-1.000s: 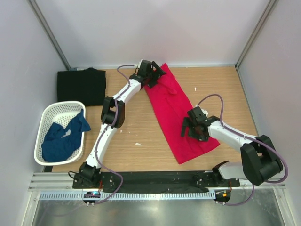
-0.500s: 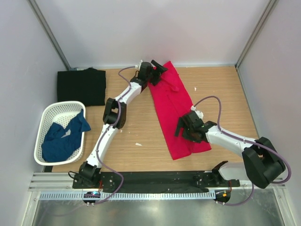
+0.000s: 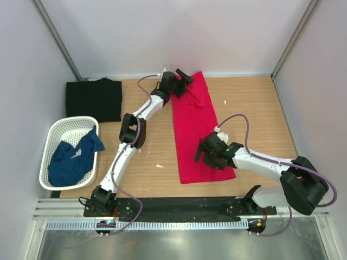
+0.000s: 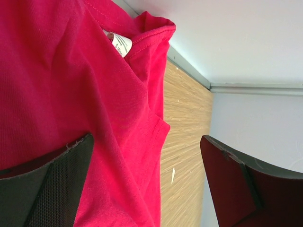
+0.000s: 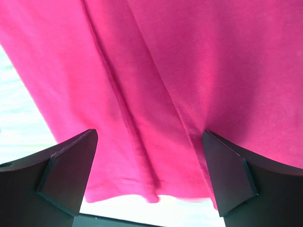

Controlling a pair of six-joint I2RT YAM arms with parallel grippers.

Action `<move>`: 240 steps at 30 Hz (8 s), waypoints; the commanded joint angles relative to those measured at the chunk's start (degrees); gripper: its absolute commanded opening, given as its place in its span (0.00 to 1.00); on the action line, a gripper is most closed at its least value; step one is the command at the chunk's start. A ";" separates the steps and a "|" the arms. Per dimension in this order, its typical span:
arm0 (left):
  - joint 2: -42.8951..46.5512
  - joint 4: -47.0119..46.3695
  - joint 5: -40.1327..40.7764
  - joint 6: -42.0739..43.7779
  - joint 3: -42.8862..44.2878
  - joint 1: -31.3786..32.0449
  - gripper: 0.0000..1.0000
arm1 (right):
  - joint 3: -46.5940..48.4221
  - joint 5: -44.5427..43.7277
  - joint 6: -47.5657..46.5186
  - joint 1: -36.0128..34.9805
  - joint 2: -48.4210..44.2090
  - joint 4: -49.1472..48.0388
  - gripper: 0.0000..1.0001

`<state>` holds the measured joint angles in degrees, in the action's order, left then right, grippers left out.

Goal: Fold and stack the t-shirts
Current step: Fold the tshirt

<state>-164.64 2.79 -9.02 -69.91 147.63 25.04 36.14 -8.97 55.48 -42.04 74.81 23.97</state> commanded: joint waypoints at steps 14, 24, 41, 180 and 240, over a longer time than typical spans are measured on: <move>-1.39 1.61 -2.50 5.93 1.08 0.19 0.97 | 1.65 2.73 0.59 -8.58 6.32 8.29 0.93; 3.61 4.59 -4.52 14.25 -0.50 0.10 0.98 | 5.15 2.30 1.83 -9.73 4.30 7.58 0.90; 47.72 15.41 -0.67 28.86 -34.73 0.45 0.99 | 24.43 -5.18 -19.86 18.11 -5.98 19.72 0.90; 61.98 28.50 22.29 -16.84 -81.72 45.89 0.06 | 5.61 10.91 -25.34 41.25 2.54 -5.42 0.89; 44.14 17.34 14.64 6.46 -61.15 23.30 0.31 | 7.36 14.60 -26.13 41.25 4.30 -5.42 0.89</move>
<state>-120.31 21.39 4.05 -62.57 86.80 48.25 41.91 5.32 30.02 -0.69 78.89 19.73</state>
